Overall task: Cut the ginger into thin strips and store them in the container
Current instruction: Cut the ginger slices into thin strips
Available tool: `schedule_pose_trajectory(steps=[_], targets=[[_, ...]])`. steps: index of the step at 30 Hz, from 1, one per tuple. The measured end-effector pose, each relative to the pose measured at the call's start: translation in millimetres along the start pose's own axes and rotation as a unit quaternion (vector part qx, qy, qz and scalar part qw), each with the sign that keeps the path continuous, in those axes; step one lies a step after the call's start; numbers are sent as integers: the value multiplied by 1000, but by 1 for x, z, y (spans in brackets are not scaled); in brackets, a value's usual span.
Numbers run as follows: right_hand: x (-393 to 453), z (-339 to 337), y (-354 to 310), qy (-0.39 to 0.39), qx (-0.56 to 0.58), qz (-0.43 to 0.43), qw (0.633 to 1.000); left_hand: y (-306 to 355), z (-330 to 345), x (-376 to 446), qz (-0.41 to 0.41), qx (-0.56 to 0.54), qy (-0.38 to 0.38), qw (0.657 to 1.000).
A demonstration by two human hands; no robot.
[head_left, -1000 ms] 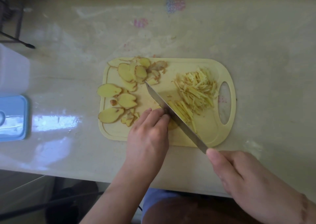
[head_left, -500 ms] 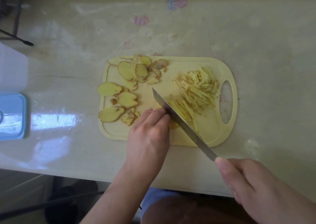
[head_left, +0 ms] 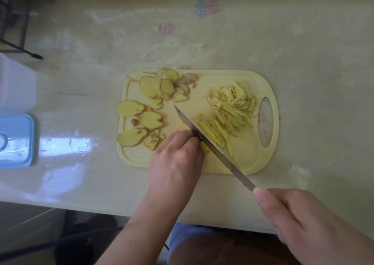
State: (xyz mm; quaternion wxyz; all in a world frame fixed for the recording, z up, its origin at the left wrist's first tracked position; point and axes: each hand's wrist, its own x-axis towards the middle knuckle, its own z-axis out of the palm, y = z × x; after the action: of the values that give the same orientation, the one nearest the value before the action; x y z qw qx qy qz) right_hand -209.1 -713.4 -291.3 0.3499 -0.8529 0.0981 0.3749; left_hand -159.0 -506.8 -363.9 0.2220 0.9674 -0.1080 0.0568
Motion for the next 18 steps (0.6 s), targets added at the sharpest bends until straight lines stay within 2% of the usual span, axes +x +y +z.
schedule_pose_trajectory(steps=[8, 18], targets=[[28, 8, -2, 10, 13, -60, 998, -2, 4, -1, 16, 3, -3, 1000], [0, -3, 4, -27, 22, 8, 999, -4, 10, -5, 9, 2, 9, 1000]])
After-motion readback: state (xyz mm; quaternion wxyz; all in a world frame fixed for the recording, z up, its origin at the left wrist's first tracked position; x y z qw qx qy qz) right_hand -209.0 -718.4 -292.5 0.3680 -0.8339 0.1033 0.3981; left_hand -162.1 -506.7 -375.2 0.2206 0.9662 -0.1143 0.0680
